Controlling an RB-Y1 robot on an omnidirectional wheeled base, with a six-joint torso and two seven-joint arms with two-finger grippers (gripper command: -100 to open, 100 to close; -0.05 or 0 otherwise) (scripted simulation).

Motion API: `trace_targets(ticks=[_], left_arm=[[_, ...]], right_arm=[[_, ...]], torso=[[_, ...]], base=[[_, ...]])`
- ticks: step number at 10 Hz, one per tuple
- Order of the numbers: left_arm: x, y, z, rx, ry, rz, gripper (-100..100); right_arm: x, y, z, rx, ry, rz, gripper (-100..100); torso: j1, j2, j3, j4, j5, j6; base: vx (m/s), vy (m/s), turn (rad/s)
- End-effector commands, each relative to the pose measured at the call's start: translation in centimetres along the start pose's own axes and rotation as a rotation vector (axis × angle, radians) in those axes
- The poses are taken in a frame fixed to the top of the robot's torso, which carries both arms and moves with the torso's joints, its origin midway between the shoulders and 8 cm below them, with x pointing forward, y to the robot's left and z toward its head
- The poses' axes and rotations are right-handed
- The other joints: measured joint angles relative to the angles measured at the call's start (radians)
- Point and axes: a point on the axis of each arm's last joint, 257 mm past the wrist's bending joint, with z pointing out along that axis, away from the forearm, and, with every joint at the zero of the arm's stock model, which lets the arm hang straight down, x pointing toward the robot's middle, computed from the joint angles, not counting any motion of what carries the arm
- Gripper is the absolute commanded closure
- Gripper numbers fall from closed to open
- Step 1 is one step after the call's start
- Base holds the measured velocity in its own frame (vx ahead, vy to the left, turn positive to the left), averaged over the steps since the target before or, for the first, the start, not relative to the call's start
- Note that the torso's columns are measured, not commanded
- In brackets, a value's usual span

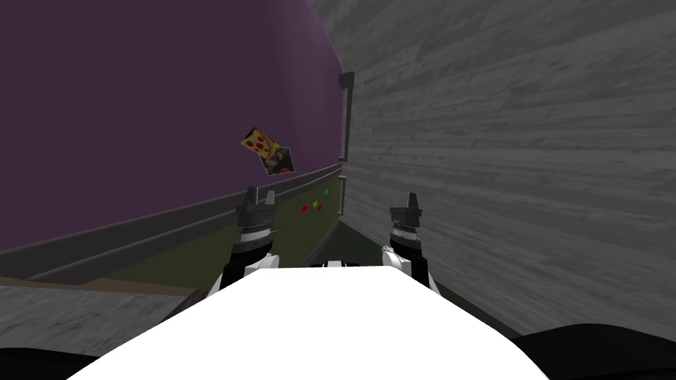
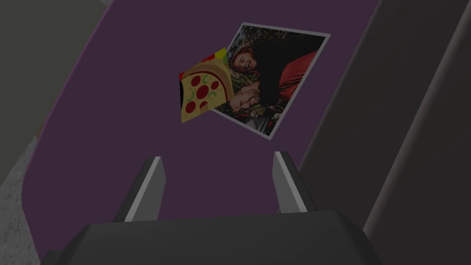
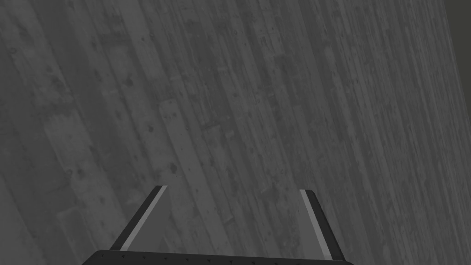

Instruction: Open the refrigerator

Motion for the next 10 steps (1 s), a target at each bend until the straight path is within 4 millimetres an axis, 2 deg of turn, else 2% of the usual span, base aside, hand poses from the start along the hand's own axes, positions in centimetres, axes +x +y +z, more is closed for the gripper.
trace_targets(ticks=[1, 3, 10], left_arm=[[0.4, 0.4, 0.0, -0.012, 0.029, 0.003, -100], [0.8, 1.3, 0.0, -0.037, 0.071, 0.005, -100], [1.0, 6.5, -0.2, -0.188, 0.169, -0.007, -100]], right_arm=[[0.0, 0.0, 0.0, 0.000, 0.000, 0.000, 0], [0.0, 0.0, 0.0, 0.001, 0.000, 0.000, 0], [0.0, 0.0, 0.0, 0.001, 0.000, 0.000, 0]], torso=[[0.000, 0.074, -0.148, 0.074, 0.000, 0.000], [0.000, 0.116, -0.236, 0.116, 0.000, 0.000], [0.000, 0.120, -0.242, 0.121, 0.000, 0.000]], base=[[0.012, -0.009, -0.034], [0.017, -0.021, -0.069], [0.042, -0.037, -0.117]])
